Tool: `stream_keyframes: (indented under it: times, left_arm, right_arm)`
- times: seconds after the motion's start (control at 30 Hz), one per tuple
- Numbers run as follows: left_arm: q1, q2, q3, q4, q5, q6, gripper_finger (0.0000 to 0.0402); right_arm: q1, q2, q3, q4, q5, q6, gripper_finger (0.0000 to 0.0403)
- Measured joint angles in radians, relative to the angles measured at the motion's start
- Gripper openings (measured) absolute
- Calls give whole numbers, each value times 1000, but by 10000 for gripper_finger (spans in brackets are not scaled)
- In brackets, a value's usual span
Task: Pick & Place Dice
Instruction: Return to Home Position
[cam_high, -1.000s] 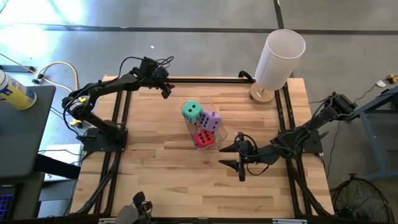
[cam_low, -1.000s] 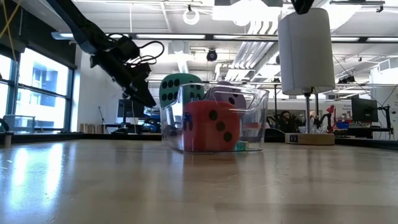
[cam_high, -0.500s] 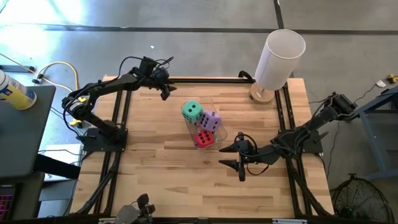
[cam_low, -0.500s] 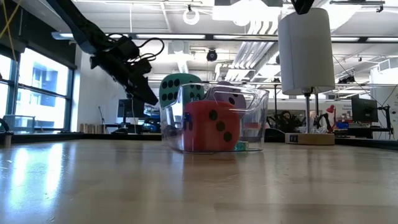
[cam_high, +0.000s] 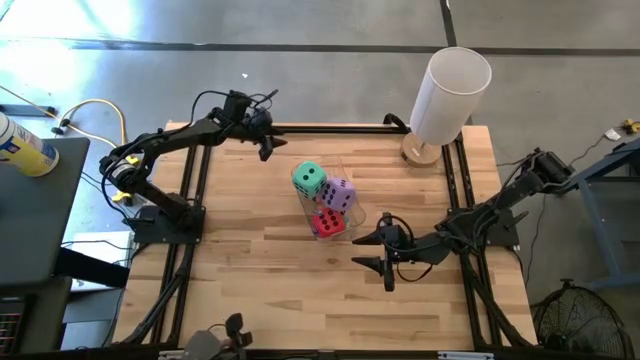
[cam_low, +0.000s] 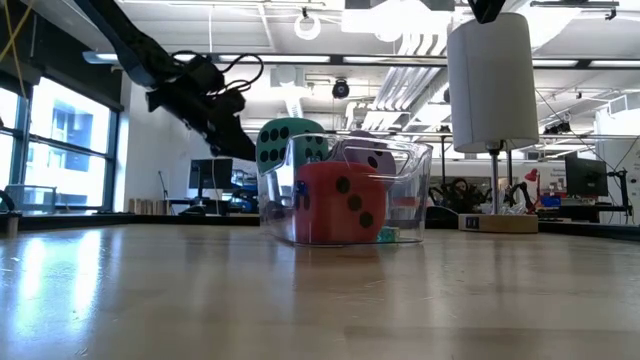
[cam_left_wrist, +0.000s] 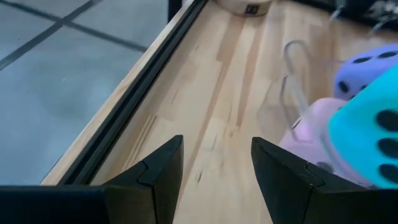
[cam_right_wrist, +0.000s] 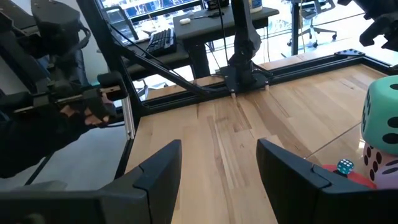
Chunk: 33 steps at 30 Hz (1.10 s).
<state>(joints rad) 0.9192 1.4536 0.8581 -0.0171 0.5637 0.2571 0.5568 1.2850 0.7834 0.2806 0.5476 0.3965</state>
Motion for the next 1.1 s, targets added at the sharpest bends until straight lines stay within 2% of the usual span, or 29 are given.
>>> stream_keyframes:
  times: [0.1, 0.43, 0.6, 0.77, 1.1]
  left_arm:
    - [0, -4, 0, 28, 33, -19, 181]
    - [-1, -70, 1, 67, 43, -49, 181]
    - [-1, -89, 1, 69, 91, -56, 181]
    - [-2, -89, 1, 71, 94, -56, 181]
    - [-25, -95, 1, 110, 96, -158, 181]
  right_arm:
    - [0, 0, 0, 0, 0, 0, 199]
    - [0, 0, 0, 0, -1, 0, 199]
    - [0, 0, 0, 0, -2, 3, 199]
    - [0, 0, 0, 0, -4, 3, 199]
    - [0, 0, 0, -1, -7, -7, 199]
